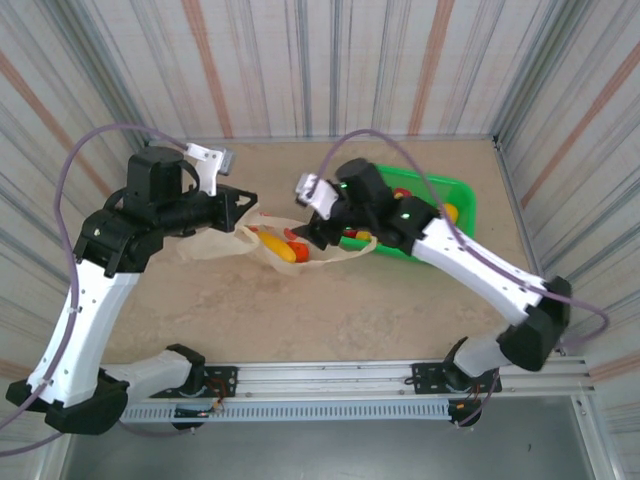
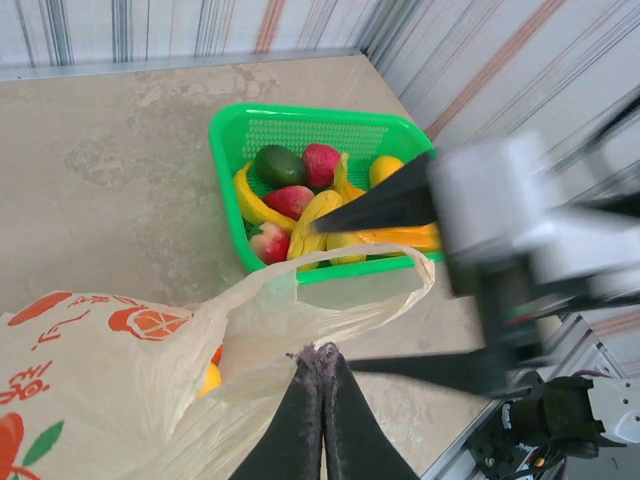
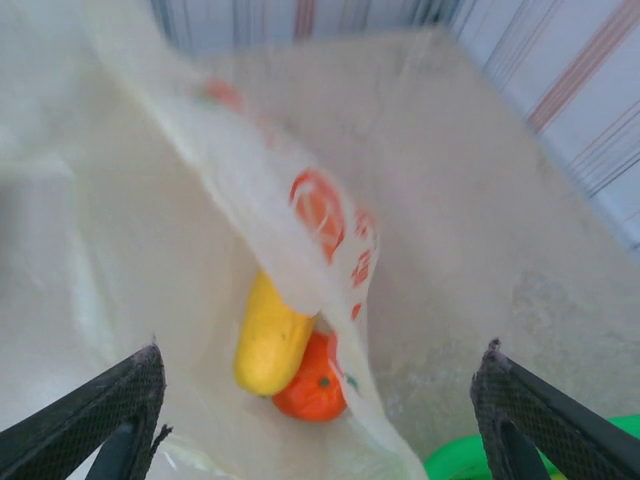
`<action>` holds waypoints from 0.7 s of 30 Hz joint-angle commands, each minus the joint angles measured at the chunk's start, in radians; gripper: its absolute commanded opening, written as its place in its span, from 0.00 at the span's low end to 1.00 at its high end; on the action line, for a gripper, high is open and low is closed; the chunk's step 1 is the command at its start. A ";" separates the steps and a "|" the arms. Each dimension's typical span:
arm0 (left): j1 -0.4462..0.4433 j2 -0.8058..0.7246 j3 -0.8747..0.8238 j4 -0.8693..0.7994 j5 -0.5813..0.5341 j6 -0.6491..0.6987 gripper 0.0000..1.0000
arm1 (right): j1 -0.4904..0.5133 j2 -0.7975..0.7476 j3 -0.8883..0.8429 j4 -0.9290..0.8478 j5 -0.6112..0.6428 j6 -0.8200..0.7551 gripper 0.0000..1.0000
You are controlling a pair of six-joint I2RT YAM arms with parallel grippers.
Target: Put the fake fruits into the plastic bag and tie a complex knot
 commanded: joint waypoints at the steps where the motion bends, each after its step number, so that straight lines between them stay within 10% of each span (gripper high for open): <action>1: 0.006 0.006 0.014 -0.017 -0.005 -0.007 0.00 | -0.077 -0.107 -0.060 0.040 -0.098 0.229 0.83; 10: 0.001 0.004 0.011 -0.014 -0.007 -0.005 0.00 | -0.505 -0.101 -0.059 -0.271 0.070 0.617 0.71; 21: -0.017 -0.017 0.015 -0.023 -0.026 0.015 0.00 | -0.392 0.186 -0.016 -0.434 0.194 0.650 0.84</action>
